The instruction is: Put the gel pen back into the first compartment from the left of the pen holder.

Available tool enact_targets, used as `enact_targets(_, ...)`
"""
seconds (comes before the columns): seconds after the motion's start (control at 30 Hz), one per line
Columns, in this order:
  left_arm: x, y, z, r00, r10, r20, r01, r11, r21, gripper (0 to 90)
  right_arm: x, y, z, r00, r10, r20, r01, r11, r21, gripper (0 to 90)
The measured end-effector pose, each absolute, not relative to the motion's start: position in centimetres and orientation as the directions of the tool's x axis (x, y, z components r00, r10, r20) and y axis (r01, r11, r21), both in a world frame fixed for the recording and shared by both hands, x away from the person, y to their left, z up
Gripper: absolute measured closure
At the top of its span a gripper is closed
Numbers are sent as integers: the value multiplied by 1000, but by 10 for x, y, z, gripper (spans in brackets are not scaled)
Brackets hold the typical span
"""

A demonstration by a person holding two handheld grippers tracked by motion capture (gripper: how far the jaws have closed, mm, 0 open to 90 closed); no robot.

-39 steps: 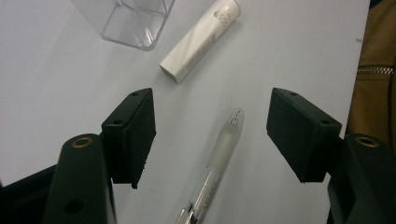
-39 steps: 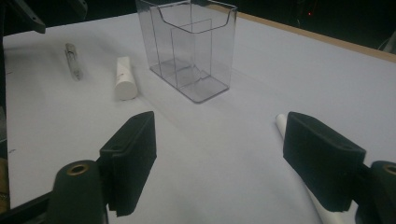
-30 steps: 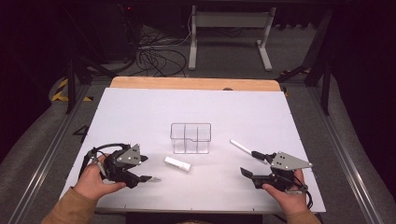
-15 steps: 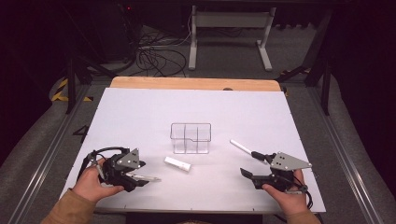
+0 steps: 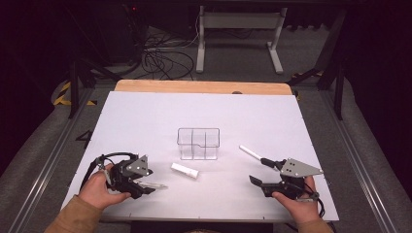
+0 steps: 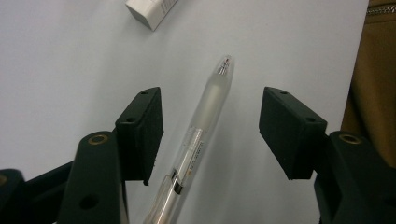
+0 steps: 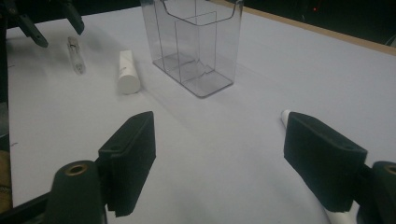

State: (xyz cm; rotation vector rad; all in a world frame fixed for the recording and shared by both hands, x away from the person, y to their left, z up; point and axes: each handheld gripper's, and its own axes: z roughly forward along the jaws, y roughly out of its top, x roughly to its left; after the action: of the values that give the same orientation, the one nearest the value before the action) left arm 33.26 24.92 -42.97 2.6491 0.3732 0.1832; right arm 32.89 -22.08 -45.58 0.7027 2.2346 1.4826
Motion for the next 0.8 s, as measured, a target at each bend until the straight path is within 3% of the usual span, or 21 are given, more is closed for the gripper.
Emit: enact_targets(0.8, 347, 248, -442, 975, 216, 59, 182, -919, 349, 638, 329, -220, -456, -811, 584, -31, 201, 328, 923, 260)
